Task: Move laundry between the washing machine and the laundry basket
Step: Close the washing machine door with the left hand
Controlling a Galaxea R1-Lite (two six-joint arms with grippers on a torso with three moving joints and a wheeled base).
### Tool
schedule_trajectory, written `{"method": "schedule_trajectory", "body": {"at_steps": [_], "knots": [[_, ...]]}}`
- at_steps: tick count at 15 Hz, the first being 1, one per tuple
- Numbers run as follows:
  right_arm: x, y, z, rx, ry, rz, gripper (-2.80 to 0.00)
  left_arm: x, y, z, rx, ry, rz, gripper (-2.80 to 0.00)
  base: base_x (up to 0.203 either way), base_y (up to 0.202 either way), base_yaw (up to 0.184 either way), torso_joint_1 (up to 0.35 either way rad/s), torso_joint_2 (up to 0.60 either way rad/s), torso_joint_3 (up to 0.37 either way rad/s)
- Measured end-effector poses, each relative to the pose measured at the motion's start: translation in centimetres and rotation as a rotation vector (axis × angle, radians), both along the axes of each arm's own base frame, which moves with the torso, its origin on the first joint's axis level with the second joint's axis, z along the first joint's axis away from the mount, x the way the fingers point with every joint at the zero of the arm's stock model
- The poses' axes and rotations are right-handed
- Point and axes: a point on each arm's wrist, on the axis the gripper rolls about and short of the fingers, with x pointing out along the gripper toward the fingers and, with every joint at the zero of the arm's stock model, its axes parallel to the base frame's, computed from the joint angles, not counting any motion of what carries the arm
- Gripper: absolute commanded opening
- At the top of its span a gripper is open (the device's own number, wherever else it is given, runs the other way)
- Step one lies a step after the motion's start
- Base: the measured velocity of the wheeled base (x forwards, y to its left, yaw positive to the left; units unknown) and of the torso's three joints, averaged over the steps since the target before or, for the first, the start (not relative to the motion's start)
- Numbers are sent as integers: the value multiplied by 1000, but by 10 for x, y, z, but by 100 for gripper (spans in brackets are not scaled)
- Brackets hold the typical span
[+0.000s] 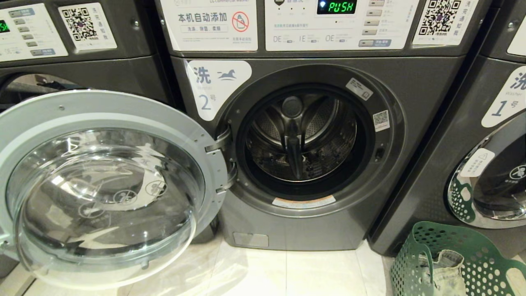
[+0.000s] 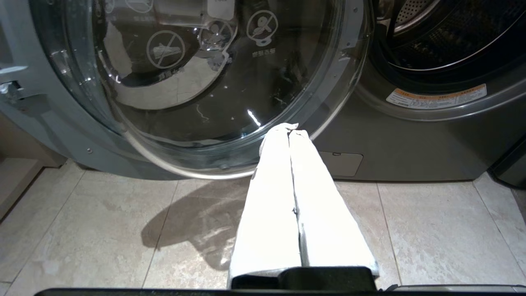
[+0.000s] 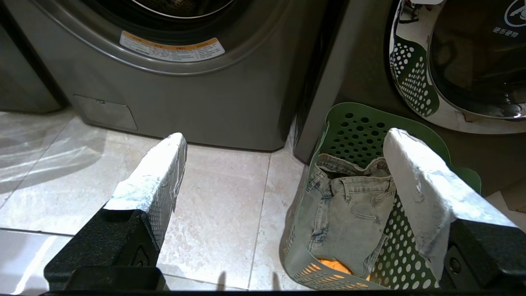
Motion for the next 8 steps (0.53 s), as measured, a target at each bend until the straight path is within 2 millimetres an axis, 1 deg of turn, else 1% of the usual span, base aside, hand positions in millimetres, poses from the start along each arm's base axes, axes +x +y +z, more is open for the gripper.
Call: {"method": "schedule_trajectory", "body": {"at_steps": [3,4,8], "knots": [[0,0,0,0,0,1,0,0,0,0,0,0,1,-280,0,0,0,0,0,0],[0,0,0,0,0,0,0,0,0,0,-1,0,0,-280,-60,0,4,14,3,-2],[0,0,0,0,0,0,0,0,0,0,0,0,1,-280,-187,0,2,4,4,2]]}}
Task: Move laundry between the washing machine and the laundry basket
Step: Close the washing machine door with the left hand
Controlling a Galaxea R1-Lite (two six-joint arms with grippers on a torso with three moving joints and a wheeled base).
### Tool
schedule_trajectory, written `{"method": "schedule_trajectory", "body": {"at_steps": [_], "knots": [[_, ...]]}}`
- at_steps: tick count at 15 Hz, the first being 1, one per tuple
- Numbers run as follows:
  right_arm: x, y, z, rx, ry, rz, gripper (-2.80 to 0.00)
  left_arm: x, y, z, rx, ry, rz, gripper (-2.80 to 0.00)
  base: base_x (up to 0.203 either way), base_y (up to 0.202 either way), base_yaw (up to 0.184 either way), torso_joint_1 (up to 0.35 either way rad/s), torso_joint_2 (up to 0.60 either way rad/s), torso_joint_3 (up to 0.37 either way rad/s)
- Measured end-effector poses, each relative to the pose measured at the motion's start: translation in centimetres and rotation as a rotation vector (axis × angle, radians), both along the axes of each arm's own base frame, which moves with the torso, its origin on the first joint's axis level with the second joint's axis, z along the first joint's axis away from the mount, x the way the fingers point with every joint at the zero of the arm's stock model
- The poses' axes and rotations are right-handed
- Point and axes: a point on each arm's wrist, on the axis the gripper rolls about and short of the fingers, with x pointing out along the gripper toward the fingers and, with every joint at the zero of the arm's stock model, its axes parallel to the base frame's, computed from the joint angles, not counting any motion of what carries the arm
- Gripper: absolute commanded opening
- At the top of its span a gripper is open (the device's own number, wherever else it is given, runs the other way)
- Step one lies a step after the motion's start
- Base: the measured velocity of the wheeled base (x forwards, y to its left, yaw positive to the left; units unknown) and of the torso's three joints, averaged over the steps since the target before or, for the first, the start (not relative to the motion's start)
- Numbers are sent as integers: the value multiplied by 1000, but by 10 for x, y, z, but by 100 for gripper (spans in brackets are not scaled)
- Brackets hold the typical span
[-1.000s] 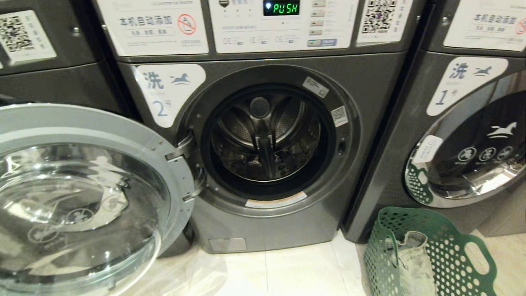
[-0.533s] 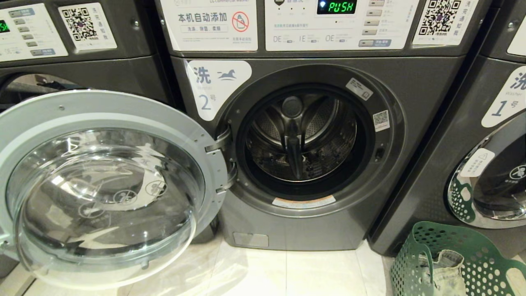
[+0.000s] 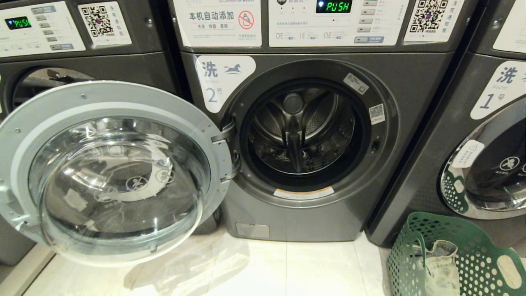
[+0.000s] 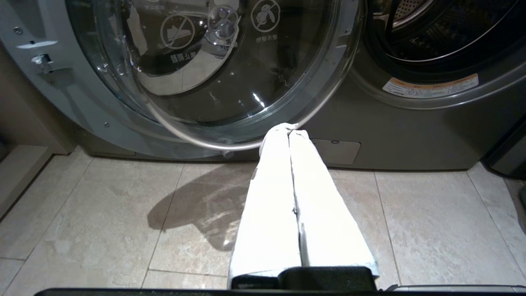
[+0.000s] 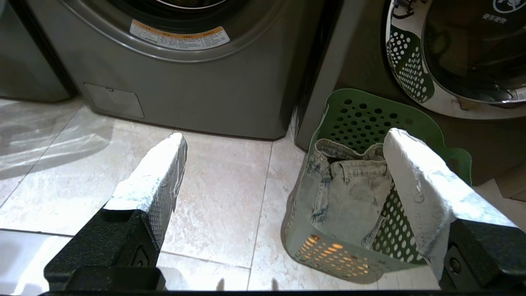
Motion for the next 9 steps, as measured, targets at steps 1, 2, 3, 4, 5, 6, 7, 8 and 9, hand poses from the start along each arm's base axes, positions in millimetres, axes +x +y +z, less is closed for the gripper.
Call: {"method": "schedule_trajectory", "body": {"at_steps": [1,2,3,4,5,6,7,8,9], "knots": [[0,0,0,0,0,0,0,0,0,0,0,0,-1,-280,-197,0,4,-2,7,-2],[0,0,0,0,0,0,0,0,0,0,1,0,-1,-280,-199,0,0,4,6,1],[0,0,0,0,0,0,0,0,0,0,1,0,-1,-280,-194,0,5,2,2,4],[0,0,0,0,0,0,0,0,0,0,1,0,-1,-280,-175,0,-1,-1,2,9],[0,0,0,1,0,0,0,0,0,0,1,0,-1,-280,-126,0,3,-7,2,2],[0,0,0,3,0,0,0,0,0,0,1,0,-1,-280,0,0,0,0,0,0],[0,0,0,3,0,0,0,0,0,0,1,0,-1,-280,0,0,0,0,0,0],[0,0,0,3,-1,0,0,0,0,0,8,0,0,-280,0,0,0,0,0,0],[0,0,0,1,0,1,0,0,0,0,9,1,-1,-280,0,0,0,0,0,0]]}}
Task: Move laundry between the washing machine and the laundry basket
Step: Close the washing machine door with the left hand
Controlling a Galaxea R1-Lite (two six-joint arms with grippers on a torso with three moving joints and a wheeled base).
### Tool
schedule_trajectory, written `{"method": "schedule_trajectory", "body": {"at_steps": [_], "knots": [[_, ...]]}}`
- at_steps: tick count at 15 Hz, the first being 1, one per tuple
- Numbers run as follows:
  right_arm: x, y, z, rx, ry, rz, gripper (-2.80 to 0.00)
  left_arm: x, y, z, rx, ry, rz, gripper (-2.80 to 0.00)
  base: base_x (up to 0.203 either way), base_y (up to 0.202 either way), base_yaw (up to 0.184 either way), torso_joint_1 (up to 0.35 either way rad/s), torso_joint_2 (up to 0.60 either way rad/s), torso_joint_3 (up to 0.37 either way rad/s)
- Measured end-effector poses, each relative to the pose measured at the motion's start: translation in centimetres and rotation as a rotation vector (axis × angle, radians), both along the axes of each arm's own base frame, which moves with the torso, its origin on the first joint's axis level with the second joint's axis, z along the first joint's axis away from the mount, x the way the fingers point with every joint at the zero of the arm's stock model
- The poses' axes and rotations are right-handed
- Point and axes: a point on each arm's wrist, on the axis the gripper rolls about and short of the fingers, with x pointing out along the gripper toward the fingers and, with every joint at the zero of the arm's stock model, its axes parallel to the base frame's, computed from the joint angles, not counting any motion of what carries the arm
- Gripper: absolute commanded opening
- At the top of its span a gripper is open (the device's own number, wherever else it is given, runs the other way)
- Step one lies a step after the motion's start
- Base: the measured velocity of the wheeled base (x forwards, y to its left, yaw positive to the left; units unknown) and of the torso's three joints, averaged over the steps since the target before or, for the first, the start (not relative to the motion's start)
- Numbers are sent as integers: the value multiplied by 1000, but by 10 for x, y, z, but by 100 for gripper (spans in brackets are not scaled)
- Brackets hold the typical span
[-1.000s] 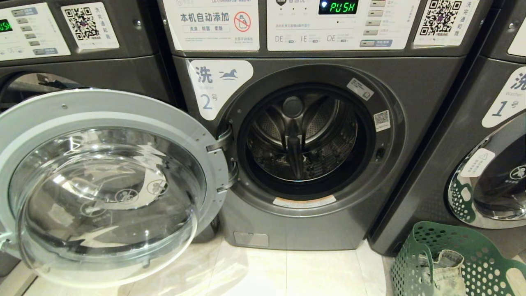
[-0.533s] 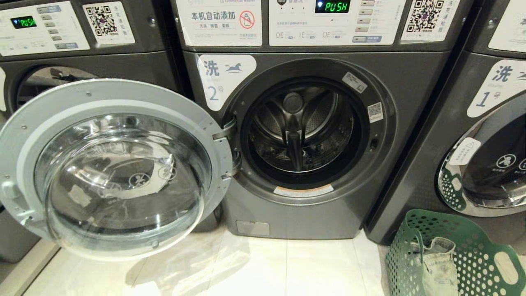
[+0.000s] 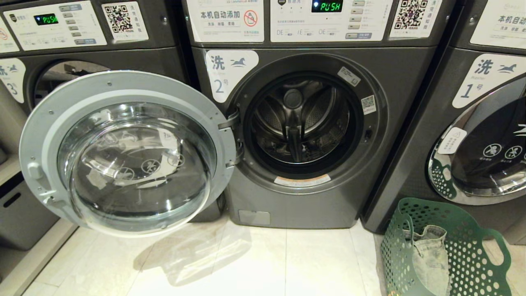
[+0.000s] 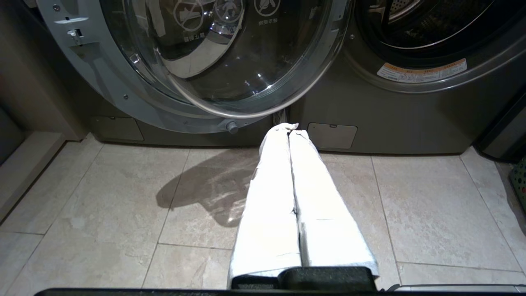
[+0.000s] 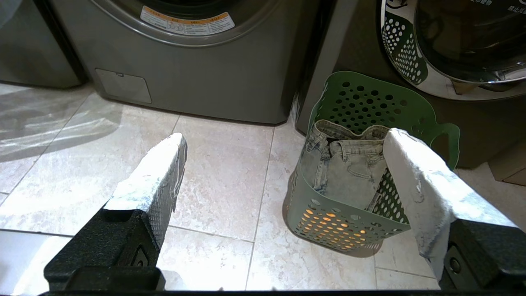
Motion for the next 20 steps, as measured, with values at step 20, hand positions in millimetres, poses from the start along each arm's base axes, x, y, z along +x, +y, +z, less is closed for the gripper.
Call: {"method": "schedule_trajectory", "body": {"at_steps": [20], "knots": [[0,0,0,48,0,-10,0,295,55,329,98,-76,292,-280,0,0,0,0,0,0]]}}
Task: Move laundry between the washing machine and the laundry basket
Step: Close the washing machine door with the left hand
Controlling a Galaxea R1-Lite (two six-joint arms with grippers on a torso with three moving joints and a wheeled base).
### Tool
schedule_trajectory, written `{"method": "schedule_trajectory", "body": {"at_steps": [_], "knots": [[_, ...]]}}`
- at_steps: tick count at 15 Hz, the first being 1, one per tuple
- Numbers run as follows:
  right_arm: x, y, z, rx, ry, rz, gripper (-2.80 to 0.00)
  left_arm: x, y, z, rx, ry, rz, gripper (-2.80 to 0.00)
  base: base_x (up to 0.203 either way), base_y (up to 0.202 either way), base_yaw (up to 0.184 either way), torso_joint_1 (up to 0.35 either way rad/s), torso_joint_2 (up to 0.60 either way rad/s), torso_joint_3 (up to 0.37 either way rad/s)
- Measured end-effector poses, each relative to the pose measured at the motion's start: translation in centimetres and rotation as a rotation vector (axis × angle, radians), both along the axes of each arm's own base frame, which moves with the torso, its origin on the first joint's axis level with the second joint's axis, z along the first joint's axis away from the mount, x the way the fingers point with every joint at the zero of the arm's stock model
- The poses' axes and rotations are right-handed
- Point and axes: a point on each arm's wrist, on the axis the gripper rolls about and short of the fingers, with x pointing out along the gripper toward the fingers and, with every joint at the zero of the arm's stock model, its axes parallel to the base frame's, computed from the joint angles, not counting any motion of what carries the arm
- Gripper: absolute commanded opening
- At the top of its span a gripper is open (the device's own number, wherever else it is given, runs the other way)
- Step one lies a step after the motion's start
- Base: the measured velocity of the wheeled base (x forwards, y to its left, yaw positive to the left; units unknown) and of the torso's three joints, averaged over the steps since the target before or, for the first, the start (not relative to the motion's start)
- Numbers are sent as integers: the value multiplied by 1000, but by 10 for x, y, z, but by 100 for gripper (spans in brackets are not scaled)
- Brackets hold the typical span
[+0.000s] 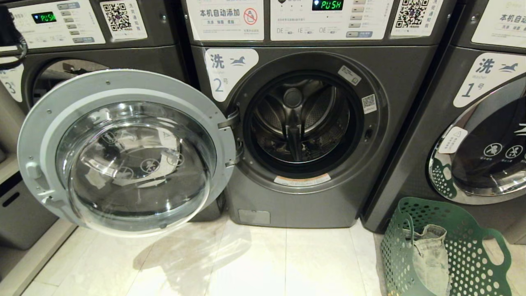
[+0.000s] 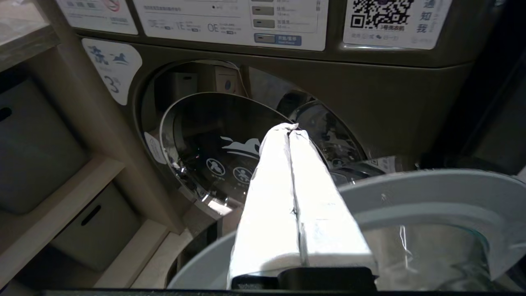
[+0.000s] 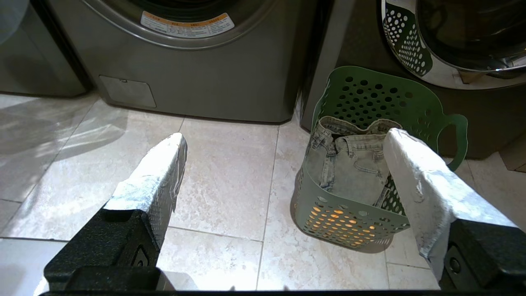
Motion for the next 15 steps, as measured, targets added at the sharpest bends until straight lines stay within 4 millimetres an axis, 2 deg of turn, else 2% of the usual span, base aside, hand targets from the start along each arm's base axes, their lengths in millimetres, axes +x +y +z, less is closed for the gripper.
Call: {"method": "schedule_trajectory", "body": {"at_steps": [3,7,11,15], "knots": [[0,0,0,39,1,-5,0,43,24,-9,-23,21,-75,-280,0,0,0,0,0,0],[0,0,0,43,1,-6,0,78,43,-37,-182,71,-170,-280,0,0,0,0,0,0],[0,0,0,42,1,-6,0,94,48,-53,-273,97,-191,-280,0,0,0,0,0,0],[0,0,0,43,1,-6,0,99,49,-65,-300,163,-182,-280,0,0,0,0,0,0]]}}
